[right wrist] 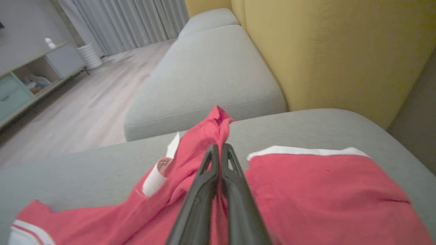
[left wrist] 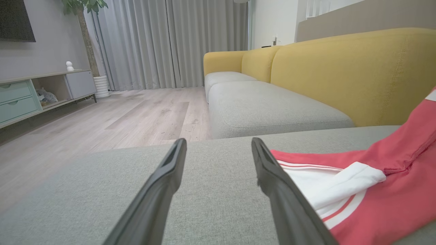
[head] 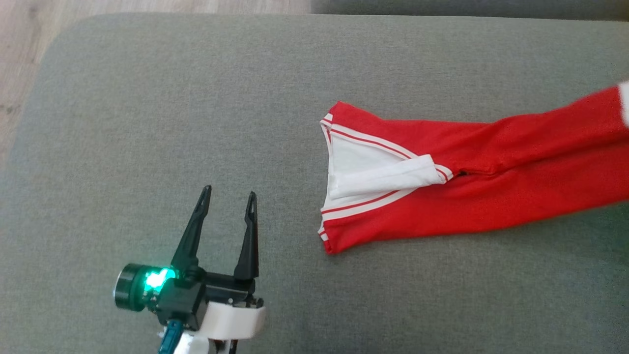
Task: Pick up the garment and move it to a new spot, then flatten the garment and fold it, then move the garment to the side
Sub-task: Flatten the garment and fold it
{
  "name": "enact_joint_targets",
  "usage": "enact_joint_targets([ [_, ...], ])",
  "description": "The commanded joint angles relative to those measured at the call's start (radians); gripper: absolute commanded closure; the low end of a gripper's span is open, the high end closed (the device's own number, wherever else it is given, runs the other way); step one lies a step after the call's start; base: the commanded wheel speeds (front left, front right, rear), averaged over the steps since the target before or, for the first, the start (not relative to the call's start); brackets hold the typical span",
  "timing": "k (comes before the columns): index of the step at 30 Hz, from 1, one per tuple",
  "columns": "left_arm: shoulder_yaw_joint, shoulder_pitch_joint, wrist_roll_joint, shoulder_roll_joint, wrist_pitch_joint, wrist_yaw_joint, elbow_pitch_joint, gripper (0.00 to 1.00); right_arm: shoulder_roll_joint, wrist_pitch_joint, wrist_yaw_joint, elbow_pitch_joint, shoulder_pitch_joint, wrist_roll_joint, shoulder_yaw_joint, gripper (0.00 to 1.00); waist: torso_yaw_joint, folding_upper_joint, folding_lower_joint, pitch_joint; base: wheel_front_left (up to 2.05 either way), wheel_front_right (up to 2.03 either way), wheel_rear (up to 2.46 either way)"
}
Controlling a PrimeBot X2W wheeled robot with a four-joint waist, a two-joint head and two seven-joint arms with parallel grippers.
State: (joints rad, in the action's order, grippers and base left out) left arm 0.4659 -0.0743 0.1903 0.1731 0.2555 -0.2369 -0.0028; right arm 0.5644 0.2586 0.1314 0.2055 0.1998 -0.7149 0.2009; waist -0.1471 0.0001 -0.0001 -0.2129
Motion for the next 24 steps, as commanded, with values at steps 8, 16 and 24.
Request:
enact_joint_targets([
  [8,-0.066,-0.006,-0.022,-0.037,0.006,0.041,-0.009,0.00,-0.209,0.143,-0.001,-0.361,0.055,-0.038,-0.158,1.00,0.001,-0.0001,0.0001,0.001,0.00,0.00,0.00],
  [16,-0.082,-0.013,-0.036,-0.071,0.006,0.085,0.009,0.00,-0.441,0.150,-0.001,-0.332,0.094,0.074,-0.422,1.00,-0.045,-0.0001,0.0001,-0.006,0.00,0.00,0.00],
  [24,-0.097,-0.003,-0.047,-0.097,0.006,0.106,0.031,0.00,-0.511,0.008,-0.001,-0.132,0.084,0.118,-0.574,0.00,-0.092,-0.0001,0.0001,0.004,0.00,0.00,0.00],
])
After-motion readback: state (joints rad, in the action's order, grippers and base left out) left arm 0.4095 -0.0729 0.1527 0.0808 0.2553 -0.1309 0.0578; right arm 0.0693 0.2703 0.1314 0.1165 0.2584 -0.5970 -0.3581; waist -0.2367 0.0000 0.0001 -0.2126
